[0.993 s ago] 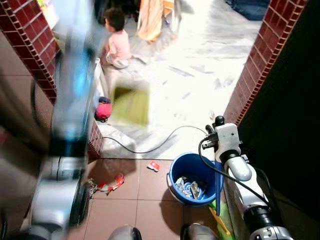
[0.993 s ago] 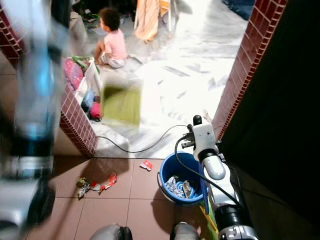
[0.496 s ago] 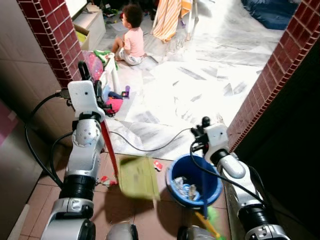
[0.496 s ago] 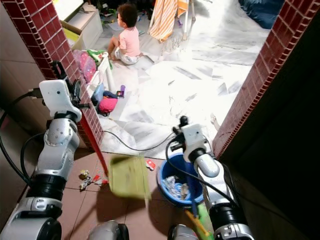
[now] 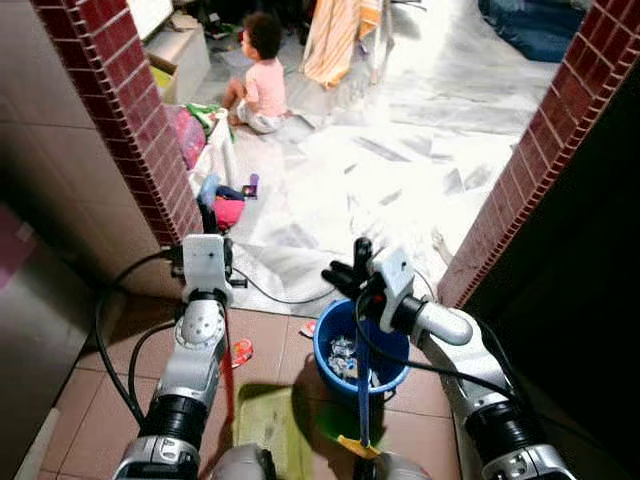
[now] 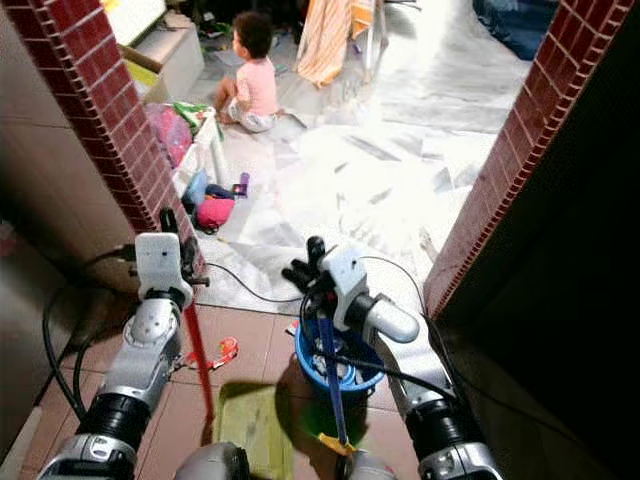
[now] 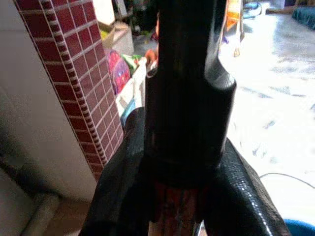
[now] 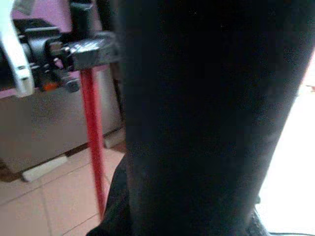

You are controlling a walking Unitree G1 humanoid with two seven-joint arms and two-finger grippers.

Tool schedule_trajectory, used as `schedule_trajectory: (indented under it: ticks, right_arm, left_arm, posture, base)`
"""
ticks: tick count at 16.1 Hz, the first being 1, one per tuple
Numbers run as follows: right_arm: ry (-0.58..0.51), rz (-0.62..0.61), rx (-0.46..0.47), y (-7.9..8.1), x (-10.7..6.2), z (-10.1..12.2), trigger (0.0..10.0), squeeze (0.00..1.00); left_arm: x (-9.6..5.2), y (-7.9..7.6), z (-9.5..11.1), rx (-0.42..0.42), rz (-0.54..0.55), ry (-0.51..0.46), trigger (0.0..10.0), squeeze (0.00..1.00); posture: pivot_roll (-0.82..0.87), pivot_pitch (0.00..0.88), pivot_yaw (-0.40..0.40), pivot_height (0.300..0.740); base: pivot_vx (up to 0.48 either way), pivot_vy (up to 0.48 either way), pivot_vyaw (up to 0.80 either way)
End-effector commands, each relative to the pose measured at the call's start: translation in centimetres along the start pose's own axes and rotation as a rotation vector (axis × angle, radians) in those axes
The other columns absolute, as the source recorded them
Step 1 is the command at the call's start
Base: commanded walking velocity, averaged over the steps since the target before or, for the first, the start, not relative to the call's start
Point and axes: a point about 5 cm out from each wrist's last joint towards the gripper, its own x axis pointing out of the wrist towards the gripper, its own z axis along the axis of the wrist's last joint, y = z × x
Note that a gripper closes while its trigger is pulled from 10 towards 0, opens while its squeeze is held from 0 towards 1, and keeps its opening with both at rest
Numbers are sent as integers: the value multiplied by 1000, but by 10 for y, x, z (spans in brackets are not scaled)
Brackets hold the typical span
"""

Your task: Sweep floor

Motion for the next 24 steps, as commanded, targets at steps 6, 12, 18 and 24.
schedule_trajectory:
  ticks: [6,12,18,24]
  right_arm:
    - [-214,-78,115,-4,18,37,10000,0]
    - [-329,-438,30,-32,21,63,10000,0]
    - [-307,-517,-7,-42,13,57,10000,0]
    - [-263,-622,-133,-47,6,49,10000,0]
  left_arm:
    - [-9,-12,-14,-23,-49,37,10000,0]
    - [-12,-26,-16,-38,-119,47,10000,0]
    - [-9,-26,-16,-43,-141,55,10000,0]
    - [-9,-23,-19,-43,-149,68,10000,0]
  posture:
    - [-28,0,11,740]
    - [-24,0,18,740]
    - [-26,0,23,740]
    - [-25,0,29,740]
  base:
    - [0,0,0]
    - [0,0,0]
    - [0,0,0]
    - [0,0,0]
